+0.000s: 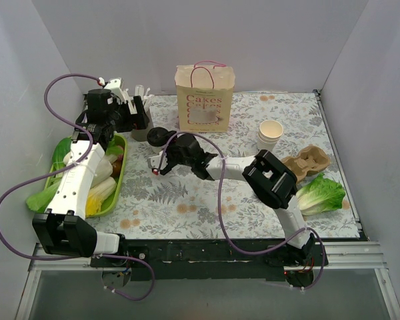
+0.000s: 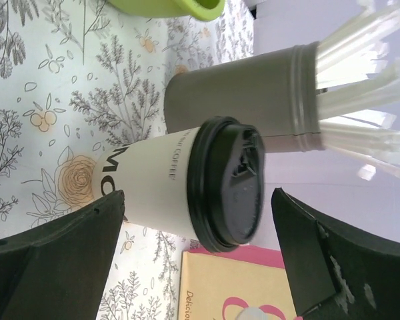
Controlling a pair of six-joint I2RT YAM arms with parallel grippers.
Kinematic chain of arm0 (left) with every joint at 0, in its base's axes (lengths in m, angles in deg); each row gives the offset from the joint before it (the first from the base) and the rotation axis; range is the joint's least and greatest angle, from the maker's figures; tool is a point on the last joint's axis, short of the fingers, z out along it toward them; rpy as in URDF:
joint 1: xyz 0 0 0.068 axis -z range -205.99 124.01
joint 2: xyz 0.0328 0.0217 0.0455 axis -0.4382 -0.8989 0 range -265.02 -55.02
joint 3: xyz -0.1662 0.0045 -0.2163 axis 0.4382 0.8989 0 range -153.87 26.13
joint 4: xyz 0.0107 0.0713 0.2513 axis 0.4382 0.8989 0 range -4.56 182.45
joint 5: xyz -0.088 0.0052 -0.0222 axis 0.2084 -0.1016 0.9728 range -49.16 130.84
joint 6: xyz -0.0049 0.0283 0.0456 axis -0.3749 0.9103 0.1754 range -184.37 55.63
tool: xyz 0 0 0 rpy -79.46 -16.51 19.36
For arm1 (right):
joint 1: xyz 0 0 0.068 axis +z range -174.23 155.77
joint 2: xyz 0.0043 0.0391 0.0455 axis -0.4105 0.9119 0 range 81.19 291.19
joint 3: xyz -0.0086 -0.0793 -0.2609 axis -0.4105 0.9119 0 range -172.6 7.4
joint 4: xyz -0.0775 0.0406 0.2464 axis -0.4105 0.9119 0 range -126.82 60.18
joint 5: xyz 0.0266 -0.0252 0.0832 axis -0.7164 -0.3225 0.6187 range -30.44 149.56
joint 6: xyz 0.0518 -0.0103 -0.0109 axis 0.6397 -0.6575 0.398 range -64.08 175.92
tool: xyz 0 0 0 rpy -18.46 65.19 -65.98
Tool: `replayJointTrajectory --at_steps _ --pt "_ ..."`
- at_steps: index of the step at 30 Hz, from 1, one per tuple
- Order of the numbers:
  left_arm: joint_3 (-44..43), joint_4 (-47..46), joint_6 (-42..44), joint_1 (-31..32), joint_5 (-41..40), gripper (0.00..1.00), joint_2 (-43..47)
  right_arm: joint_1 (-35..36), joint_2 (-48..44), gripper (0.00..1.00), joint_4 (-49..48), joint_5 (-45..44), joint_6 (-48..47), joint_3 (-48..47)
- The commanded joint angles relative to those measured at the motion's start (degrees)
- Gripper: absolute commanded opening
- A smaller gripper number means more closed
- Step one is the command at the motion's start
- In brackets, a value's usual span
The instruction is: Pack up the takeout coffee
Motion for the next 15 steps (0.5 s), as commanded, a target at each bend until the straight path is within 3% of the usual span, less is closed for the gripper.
replayJointTrajectory --at_steps 1,5,10,11,15 --pt "0.8 -1.8 -0.1 -0.6 1.8 0.98 1.4 -0.1 -7.1 0.98 -1.6 3.0 3.4 1.7" --pt "3.3 -4.1 0.9 -0.6 4.0 0.98 1.6 -0.1 -16.2 0.98 5.7 5.4 10.5 4.1" --pt "11.0 -12.3 3.2 -0.6 11.9 0.98 4.3 -1.7 -31.9 0.98 31.2 7.5 20.1 5.7" --pt "12.0 -13.6 3.8 -0.6 16.8 0.98 4.9 -3.1 -34.0 0.98 36.0 7.7 23.7 5.6" --pt "17.3 -19.7 4.7 0.9 23.9 0.98 7.6 -8.8 -41.6 0.96 56.6 6.6 30.5 3.3"
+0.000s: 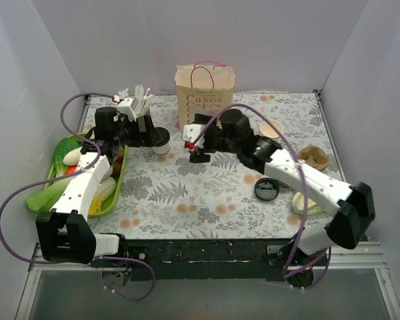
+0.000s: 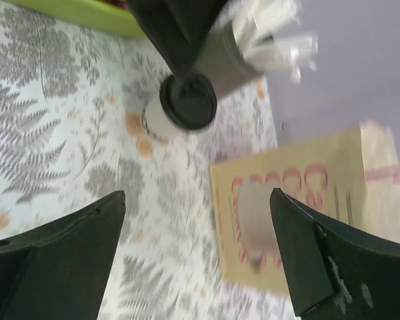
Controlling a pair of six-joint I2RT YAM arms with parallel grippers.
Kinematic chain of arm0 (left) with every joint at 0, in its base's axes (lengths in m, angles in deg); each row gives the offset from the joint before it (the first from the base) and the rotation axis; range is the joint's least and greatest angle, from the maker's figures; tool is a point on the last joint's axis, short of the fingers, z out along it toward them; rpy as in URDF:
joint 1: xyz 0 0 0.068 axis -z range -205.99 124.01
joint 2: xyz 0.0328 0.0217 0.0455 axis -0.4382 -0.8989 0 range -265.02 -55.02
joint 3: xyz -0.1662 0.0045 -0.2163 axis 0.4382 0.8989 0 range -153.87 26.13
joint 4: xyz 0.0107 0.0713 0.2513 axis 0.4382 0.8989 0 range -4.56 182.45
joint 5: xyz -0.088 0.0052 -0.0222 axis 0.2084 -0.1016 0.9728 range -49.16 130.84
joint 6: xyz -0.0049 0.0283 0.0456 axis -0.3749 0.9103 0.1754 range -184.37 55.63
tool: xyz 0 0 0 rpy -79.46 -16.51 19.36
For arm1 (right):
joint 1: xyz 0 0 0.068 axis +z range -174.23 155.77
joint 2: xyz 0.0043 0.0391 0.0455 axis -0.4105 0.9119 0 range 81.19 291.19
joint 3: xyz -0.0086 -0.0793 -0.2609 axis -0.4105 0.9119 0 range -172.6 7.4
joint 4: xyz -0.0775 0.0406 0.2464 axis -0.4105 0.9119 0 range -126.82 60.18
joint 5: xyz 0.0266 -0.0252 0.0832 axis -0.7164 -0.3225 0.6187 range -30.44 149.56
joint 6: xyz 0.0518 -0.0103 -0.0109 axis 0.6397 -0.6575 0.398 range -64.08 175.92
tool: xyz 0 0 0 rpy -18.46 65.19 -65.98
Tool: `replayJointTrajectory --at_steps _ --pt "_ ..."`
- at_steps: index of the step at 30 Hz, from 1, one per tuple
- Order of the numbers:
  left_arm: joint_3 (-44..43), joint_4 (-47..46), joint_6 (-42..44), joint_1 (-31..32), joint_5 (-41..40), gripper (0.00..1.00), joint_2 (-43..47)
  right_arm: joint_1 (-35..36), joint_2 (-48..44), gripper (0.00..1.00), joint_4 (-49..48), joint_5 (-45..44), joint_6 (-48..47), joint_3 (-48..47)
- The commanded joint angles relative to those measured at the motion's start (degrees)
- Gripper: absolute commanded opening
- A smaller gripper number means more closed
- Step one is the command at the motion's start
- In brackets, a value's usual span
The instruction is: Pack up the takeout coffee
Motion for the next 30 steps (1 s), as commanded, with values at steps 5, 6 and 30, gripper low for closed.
replayJointTrajectory --at_steps 5,6,30 --pt "7.9 -10.0 5.6 4.6 14.1 0.98 8.6 -21.8 -12.3 0.93 39.1 -4.6 17.3 -2.2" --pt "8.6 -9.9 6.0 5.1 14.4 0.98 8.7 -24.7 -12.9 0.92 40.1 -4.9 17.8 -1.6" --pt "-0.3 -3.9 9.9 7.4 14.4 0.97 -2.8 -65.1 -3.6 0.70 47.1 4.6 7.8 2.4"
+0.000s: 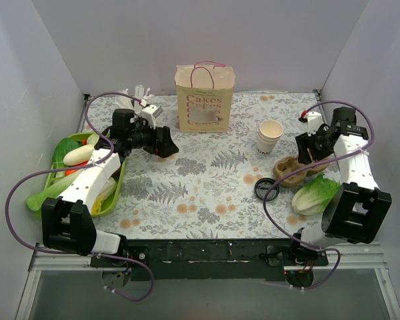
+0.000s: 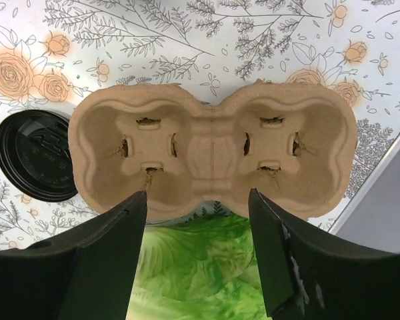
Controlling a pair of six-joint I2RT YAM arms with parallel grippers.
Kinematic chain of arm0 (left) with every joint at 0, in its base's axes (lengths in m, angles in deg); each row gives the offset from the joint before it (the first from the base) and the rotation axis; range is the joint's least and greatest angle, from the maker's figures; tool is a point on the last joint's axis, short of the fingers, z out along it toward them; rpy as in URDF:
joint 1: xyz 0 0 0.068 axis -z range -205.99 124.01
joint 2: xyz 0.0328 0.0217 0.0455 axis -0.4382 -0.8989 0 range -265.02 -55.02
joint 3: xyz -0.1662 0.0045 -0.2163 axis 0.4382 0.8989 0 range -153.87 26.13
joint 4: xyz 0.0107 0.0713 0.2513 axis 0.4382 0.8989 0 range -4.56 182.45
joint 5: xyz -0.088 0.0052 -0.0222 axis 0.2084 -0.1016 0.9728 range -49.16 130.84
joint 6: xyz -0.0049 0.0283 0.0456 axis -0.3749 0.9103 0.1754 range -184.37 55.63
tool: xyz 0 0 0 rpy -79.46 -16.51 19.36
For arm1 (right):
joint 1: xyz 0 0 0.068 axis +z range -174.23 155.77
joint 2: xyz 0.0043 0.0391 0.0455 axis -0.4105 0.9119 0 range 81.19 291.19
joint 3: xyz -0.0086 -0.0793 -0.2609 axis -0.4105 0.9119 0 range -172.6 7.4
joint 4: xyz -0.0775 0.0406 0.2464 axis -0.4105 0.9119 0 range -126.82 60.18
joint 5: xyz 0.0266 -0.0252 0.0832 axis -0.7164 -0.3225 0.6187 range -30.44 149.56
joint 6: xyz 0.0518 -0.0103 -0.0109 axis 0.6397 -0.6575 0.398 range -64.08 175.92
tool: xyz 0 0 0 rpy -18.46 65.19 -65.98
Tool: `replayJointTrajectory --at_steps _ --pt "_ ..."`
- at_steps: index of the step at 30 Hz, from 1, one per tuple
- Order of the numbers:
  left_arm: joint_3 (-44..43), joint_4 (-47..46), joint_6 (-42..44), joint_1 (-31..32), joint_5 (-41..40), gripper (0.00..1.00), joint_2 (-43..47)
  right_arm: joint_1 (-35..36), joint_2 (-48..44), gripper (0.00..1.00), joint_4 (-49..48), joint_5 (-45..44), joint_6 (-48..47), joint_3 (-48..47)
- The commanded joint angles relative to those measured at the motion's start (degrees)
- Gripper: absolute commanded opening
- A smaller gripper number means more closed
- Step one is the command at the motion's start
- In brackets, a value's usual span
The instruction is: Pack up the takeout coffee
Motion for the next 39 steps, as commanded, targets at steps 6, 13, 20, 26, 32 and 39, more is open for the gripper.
replayJointTrajectory --at_steps 6,13,20,26,32,39 --pt "-2.6 -2.3 1.2 0.3 0.0 0.98 0.3 0.0 5.4 0.74 -0.1 0.7 -4.1 -3.2" --pt "-3.0 -1.9 3.1 0.3 -0.2 0.98 0.4 0.0 4.9 0.73 4.8 8.5 -24.3 -5.3" --pt "-3.0 -1.9 3.2 0.3 0.5 0.98 -0.2 0.1 6.7 0.68 15.0 7.2 -50.9 -8.4" --pt "-1.9 -1.9 3.2 0.3 0.5 0.98 -0.1 0.2 9.0 0.65 17.4 5.6 -64.3 -9.3" --pt "-1.4 -1.8 3.1 0.3 0.5 0.98 0.1 1.8 7.9 0.64 16.0 3.7 -75.1 -5.3" --pt "-1.0 -1.7 3.1 0.3 0.5 0.98 0.2 4.6 9.1 0.60 18.2 1.0 -79.7 -4.5"
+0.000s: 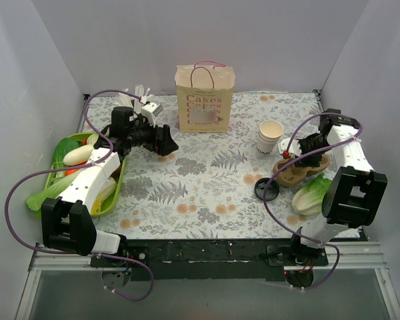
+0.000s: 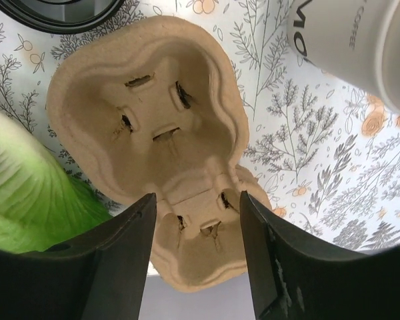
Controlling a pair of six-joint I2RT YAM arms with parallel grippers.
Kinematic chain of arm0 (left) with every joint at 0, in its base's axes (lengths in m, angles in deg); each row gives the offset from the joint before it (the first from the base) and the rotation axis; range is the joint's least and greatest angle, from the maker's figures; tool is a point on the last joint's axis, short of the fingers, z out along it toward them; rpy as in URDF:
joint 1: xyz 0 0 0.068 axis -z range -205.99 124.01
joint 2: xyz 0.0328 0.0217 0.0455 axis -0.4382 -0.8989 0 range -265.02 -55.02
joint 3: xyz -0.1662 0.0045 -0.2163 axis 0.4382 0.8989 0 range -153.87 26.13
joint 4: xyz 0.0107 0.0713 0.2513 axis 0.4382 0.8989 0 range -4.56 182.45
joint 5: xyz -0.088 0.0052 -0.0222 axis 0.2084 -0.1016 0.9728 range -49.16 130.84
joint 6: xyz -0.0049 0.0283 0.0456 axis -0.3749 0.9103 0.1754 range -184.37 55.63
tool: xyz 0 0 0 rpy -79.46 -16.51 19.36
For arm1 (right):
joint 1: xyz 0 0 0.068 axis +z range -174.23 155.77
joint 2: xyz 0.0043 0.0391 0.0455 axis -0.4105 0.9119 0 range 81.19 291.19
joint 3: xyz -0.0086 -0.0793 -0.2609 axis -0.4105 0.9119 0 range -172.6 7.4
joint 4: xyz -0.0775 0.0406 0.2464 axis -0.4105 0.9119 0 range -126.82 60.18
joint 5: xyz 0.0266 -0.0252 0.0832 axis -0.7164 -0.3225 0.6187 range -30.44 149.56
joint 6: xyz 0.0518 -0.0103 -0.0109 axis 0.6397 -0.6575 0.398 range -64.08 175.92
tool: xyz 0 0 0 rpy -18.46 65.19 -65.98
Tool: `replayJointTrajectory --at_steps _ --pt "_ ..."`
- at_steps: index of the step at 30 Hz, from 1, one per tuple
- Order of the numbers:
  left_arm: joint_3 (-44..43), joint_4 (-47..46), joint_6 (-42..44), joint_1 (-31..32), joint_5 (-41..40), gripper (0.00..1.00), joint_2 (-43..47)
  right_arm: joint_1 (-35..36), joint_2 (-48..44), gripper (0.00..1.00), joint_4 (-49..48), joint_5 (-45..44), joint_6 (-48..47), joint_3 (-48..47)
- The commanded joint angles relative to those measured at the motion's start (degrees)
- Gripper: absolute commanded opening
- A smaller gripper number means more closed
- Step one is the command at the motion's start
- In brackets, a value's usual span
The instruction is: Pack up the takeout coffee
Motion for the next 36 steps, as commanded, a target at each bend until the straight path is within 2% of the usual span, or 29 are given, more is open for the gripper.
replayJointTrajectory --at_steps 1,12,36 --pt "0.2 -0.4 1.0 0.3 0.6 0.98 0.6 2.0 0.2 0.58 1.8 -3.2 -6.5 0.7" --pt "1.0 -0.9 1.0 0.3 0.4 0.98 0.7 2.9 3.7 0.57 5.4 -7.4 -9.0 -2.4" --pt "4.4 -1.6 0.4 0.3 0.8 0.98 2.6 5.2 7.0 0.59 3.7 -11.3 -8.7 -4.3"
